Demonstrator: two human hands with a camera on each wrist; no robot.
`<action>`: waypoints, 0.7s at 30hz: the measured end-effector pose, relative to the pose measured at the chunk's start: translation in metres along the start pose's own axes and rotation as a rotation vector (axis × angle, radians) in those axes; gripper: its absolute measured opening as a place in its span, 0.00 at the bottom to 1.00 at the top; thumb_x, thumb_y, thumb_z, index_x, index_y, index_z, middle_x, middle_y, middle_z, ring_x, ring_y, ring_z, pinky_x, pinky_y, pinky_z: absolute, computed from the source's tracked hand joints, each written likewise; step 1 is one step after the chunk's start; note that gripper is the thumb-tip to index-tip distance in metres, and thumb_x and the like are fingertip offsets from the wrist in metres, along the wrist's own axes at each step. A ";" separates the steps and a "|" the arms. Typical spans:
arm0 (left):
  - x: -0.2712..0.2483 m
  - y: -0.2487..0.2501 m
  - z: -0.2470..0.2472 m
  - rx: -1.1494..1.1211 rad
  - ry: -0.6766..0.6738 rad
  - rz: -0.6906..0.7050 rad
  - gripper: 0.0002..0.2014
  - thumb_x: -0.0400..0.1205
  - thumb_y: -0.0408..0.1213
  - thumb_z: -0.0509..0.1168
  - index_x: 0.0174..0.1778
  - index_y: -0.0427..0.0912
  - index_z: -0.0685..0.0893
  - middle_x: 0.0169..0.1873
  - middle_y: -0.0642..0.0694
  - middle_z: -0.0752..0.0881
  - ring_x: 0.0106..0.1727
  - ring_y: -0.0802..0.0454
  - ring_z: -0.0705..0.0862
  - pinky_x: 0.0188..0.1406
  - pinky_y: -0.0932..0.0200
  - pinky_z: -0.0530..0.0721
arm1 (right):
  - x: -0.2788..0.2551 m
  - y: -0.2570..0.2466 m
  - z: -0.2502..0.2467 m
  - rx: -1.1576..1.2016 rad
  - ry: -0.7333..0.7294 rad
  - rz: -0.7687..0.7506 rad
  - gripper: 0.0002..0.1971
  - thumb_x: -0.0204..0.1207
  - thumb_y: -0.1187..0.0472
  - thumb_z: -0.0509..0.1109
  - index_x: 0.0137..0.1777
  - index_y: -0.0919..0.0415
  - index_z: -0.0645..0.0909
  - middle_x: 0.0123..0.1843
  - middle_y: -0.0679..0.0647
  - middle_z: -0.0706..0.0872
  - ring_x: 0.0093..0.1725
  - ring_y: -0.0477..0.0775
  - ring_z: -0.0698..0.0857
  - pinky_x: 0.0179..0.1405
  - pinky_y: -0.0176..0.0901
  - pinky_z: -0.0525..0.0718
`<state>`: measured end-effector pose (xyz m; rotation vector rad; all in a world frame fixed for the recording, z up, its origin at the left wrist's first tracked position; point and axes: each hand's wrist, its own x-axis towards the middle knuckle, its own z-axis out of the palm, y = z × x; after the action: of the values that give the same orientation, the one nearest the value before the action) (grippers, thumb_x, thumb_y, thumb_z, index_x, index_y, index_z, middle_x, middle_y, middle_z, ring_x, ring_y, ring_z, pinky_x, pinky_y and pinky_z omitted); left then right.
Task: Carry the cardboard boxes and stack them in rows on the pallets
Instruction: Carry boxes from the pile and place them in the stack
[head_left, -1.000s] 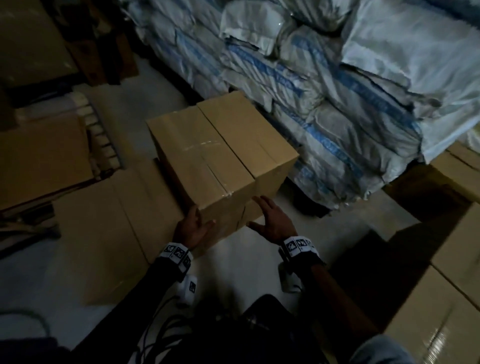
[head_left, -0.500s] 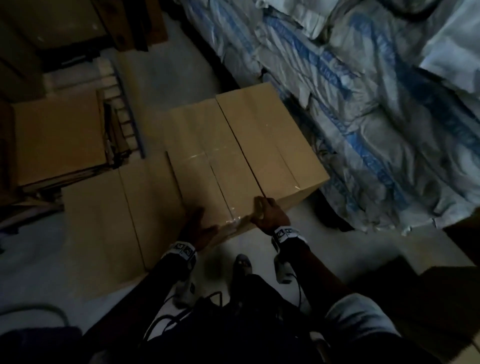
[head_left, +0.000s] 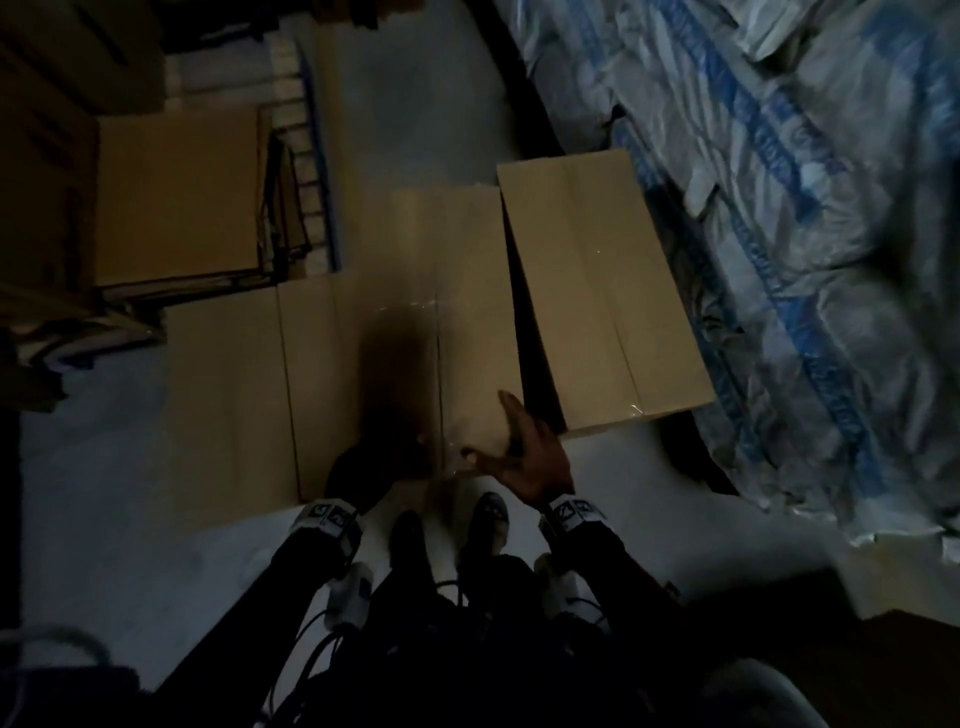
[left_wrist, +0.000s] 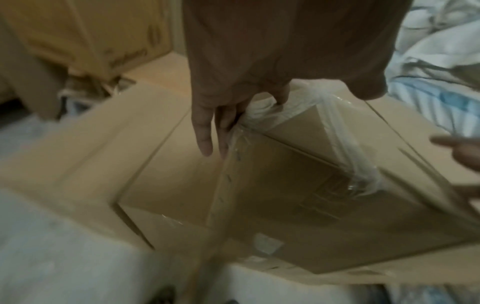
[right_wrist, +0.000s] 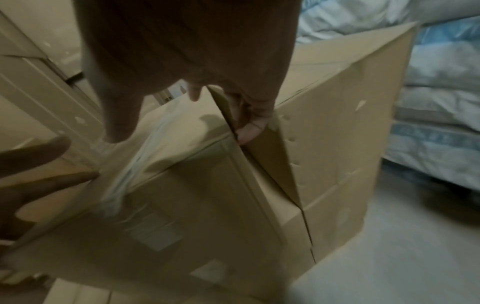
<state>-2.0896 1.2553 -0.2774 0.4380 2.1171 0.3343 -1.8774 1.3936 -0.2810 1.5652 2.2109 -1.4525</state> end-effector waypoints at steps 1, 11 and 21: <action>0.004 -0.003 0.001 0.052 -0.016 -0.016 0.25 0.86 0.46 0.70 0.76 0.36 0.80 0.72 0.35 0.82 0.73 0.36 0.80 0.68 0.52 0.77 | 0.003 -0.002 0.004 -0.031 -0.027 0.000 0.52 0.62 0.20 0.75 0.82 0.16 0.49 0.85 0.55 0.69 0.79 0.63 0.75 0.75 0.57 0.79; 0.051 -0.024 -0.001 0.280 0.039 0.186 0.45 0.81 0.65 0.68 0.88 0.47 0.61 0.76 0.39 0.78 0.69 0.37 0.82 0.68 0.45 0.83 | 0.031 -0.001 0.036 -0.026 -0.002 0.021 0.45 0.70 0.24 0.71 0.83 0.17 0.48 0.80 0.60 0.78 0.59 0.63 0.88 0.70 0.55 0.83; -0.023 0.012 -0.066 0.288 0.126 0.393 0.42 0.78 0.80 0.48 0.87 0.70 0.46 0.90 0.52 0.58 0.82 0.35 0.72 0.79 0.38 0.72 | -0.026 -0.099 -0.009 -0.068 0.250 0.117 0.59 0.51 0.07 0.63 0.85 0.25 0.55 0.81 0.49 0.79 0.76 0.61 0.81 0.78 0.61 0.77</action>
<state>-2.1306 1.2521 -0.2200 1.0320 2.2027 0.2850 -1.9365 1.3779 -0.1981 1.9089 2.2219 -1.1955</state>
